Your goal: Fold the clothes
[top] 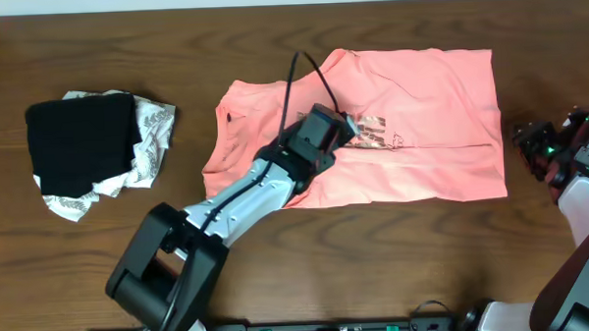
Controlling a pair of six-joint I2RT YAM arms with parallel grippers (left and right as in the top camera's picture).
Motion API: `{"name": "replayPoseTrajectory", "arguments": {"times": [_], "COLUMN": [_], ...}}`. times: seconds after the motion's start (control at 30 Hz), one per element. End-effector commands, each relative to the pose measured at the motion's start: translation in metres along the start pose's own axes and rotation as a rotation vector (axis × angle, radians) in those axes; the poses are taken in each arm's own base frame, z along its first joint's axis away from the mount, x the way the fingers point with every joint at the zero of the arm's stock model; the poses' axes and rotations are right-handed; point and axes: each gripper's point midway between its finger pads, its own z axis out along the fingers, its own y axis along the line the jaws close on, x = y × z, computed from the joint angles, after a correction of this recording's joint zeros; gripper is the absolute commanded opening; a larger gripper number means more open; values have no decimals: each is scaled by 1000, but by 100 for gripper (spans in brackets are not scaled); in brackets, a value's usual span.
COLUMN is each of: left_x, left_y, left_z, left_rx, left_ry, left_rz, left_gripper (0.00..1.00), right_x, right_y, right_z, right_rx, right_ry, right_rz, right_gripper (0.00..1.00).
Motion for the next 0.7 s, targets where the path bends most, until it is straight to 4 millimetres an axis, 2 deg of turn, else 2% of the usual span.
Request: {"name": "replayPoseTrajectory", "arguments": {"times": [0.0,0.2,0.37,0.67], "left_x": [-1,-2,-13,15], "left_y": [7,11,-18,-27], "left_z": [-6,-33,-54,-55], "left_rx": [-18,5,207,236], "left_ry": [10,0,-42,90], "left_rz": [-39,-270,-386,-513], "left_gripper": [64,77,77,79], "right_x": [10,33,61,100], "right_y": [18,21,22,41], "right_z": [1,-2,-3,0], "right_rx": [-77,-114,-118,-150], "right_ry": [57,161,265,370], "right_rz": [-25,-23,-92,-261], "right_gripper": [51,57,52,49]}}
